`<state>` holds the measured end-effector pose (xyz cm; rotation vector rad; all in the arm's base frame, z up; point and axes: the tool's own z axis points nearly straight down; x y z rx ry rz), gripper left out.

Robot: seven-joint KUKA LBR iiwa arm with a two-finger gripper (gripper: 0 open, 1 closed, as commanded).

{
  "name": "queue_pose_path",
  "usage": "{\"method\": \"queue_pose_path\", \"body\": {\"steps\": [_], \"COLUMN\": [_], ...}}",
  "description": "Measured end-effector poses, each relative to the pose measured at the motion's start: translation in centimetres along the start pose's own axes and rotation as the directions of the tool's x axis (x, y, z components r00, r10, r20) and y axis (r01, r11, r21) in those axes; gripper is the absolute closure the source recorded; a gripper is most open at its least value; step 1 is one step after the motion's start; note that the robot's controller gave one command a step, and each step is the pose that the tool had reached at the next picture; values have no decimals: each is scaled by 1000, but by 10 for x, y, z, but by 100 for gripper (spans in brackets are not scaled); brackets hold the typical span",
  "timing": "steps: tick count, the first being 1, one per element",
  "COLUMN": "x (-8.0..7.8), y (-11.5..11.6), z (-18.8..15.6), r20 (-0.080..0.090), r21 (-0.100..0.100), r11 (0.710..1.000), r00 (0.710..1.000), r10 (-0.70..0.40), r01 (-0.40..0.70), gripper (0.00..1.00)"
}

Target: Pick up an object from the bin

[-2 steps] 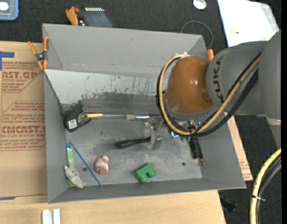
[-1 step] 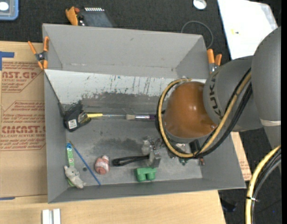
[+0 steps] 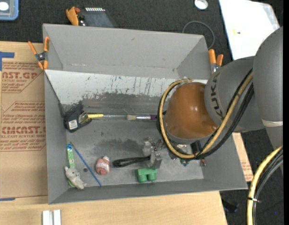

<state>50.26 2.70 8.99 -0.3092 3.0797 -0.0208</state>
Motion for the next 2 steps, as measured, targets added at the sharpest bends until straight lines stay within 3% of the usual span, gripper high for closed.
{"method": "queue_pose_path", "body": {"steps": [1, 2], "x": [-19, -29], "y": [12, 2], "z": [-52, -142], "r20": [-6, -9], "r21": [0, -1], "r11": [1000, 1000], "r00": [1000, 1000], "r10": [-11, -28], "r01": [11, 28], "gripper": [100, 100]}}
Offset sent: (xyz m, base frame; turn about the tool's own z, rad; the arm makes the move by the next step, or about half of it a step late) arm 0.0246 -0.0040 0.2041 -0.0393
